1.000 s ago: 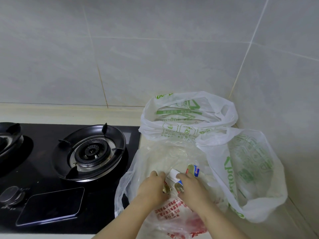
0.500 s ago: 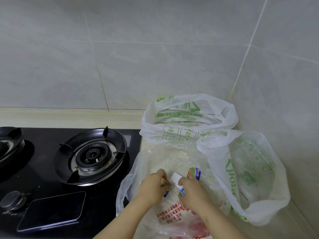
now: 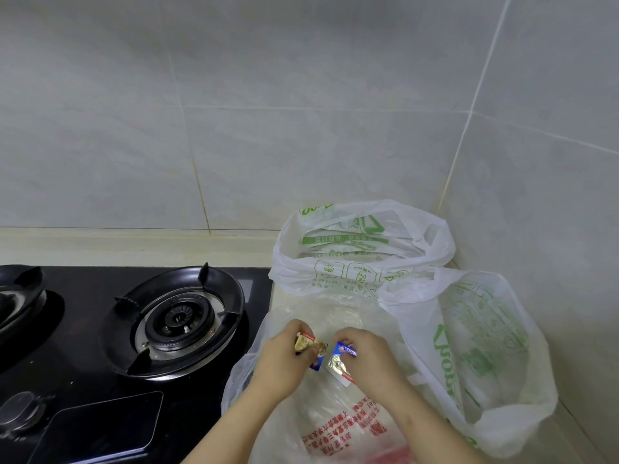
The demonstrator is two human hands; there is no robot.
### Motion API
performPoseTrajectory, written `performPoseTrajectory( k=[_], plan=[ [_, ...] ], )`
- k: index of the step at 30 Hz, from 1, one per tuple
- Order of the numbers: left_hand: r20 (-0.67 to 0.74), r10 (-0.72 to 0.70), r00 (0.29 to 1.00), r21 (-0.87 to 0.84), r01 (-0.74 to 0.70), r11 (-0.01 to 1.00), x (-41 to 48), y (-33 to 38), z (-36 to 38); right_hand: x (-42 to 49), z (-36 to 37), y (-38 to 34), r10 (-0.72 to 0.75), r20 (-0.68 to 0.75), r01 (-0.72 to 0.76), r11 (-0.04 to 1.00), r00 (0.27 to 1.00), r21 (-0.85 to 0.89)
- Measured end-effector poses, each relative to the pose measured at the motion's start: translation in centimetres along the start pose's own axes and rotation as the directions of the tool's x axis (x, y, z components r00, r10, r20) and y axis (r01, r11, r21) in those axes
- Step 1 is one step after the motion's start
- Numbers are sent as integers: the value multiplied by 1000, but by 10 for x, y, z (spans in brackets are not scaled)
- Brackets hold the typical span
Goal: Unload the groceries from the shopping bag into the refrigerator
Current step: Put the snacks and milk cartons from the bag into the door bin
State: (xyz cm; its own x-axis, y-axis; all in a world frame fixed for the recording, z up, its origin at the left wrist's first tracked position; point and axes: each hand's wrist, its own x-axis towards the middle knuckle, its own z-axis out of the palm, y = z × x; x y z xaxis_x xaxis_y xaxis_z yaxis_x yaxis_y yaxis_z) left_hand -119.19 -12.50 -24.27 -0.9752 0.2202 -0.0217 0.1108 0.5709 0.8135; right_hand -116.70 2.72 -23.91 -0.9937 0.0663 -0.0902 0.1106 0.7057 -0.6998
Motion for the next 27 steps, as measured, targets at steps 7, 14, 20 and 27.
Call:
performPoseTrajectory(
  k=[7, 14, 20, 27],
  plan=[
    [-140, -75, 987, -199, 46, 979, -2, 5, -23, 7, -9, -26, -32, -56, 50, 926, 998, 375],
    [-334, -105, 937, -340, -16, 940, -11, 12, -69, 18, -7, -68, -167, -5, 147, 853, 986, 501],
    [-460, -201, 865, -385, 10, 923, -40, 10, -105, 25, 11, -110, -310, 78, 221, 812, 948, 540],
    [-631, -308, 713, -390, 52, 919, -92, 9, -121, 13, 35, -141, -461, 200, 266, 758, 865, 596]
  ],
)
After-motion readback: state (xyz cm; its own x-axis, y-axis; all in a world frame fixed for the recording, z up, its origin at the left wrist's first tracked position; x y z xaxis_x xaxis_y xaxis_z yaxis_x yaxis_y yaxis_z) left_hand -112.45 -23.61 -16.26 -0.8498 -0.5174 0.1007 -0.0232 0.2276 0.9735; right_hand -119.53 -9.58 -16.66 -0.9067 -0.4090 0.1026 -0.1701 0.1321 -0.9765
